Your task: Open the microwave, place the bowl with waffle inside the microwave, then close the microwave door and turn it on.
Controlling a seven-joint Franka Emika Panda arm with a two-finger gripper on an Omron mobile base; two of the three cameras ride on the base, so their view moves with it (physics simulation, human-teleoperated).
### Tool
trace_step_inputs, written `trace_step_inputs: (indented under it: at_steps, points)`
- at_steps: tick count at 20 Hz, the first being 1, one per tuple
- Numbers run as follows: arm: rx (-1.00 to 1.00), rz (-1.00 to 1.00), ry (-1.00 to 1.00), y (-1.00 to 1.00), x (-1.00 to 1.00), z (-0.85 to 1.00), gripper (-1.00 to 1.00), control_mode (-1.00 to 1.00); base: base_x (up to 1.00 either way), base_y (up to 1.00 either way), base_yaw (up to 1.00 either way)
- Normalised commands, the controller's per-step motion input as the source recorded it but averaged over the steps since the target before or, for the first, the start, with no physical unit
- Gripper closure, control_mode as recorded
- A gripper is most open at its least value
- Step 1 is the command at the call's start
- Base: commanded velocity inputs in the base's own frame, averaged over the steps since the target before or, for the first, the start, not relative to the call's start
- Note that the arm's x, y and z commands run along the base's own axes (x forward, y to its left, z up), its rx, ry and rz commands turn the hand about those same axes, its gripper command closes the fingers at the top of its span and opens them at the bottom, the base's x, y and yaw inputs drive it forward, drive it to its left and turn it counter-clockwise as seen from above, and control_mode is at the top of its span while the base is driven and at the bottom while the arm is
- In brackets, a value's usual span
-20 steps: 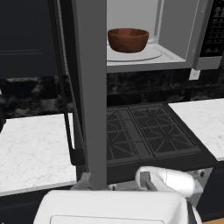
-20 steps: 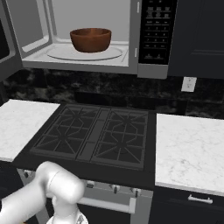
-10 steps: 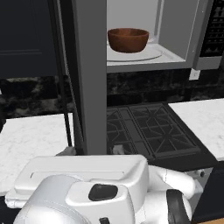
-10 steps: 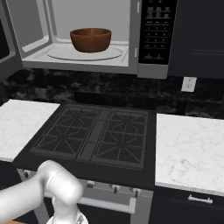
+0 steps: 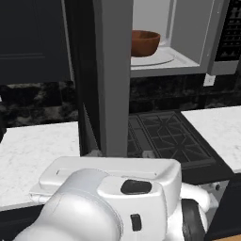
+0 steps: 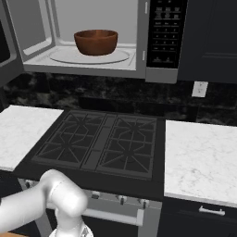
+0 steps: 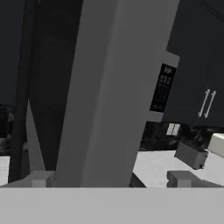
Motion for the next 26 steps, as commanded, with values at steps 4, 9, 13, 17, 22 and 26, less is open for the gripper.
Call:
trace_step_inputs:
  at_steps: [4, 9, 13, 17, 22, 26]
  points:
    - [0.0, -0.11, 0.0, -0.91, 0.0, 0.0, -1.0, -1.0, 0.0, 0.0, 0.0]
    - [0.0, -0.13, 0.0, -0.99, 0.0, 0.0, -1.0, -1.0, 0.0, 0.0, 0.0]
    - [0.0, -0.12, -0.04, -1.0, 0.0, 0.02, -1.0, -1.0, 0.0, 0.0, 0.0]
    - [0.01, -0.06, -0.09, -0.97, 0.0, 0.02, -1.0, -1.0, 0.0, 0.0, 0.0]
    - [0.02, 0.0, -0.18, -0.54, -0.03, 0.0, -1.0, -1.0, 0.0, 0.0, 0.0]
    - [0.0, 0.0, -0.29, -0.09, -0.88, 0.0, -1.0, -1.0, 0.0, 0.0, 0.0]
